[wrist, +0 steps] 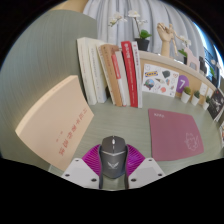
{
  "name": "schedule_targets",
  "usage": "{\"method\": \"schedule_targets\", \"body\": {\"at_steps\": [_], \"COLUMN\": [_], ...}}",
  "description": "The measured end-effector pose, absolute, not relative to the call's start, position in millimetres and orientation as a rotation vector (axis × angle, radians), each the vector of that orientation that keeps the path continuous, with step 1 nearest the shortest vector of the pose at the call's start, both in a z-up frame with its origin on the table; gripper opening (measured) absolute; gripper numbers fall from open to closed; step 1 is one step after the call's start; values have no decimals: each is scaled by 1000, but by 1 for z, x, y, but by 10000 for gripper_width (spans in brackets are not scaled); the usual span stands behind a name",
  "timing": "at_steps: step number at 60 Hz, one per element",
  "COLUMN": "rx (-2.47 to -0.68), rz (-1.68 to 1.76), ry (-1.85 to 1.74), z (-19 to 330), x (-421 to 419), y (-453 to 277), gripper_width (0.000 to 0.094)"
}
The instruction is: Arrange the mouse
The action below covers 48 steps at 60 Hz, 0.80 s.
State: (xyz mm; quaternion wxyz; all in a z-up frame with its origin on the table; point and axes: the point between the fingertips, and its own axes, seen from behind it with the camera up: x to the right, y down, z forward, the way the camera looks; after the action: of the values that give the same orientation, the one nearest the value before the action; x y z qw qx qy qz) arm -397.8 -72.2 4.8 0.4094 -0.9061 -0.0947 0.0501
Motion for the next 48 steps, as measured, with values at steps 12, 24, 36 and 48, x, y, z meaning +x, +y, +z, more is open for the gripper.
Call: {"method": "schedule_targets", "body": {"at_steps": [12, 24, 36, 48], "rx": [-2051, -1897, -1933, -2127], "rz": [140, 75, 6, 3], "ry": [-279, -164, -62, -53], "z": [174, 280, 254, 119], "x": [-360, -269, -176, -144], "y": [-51, -12, 30, 47], "gripper_width": [289, 287, 286, 286]}}
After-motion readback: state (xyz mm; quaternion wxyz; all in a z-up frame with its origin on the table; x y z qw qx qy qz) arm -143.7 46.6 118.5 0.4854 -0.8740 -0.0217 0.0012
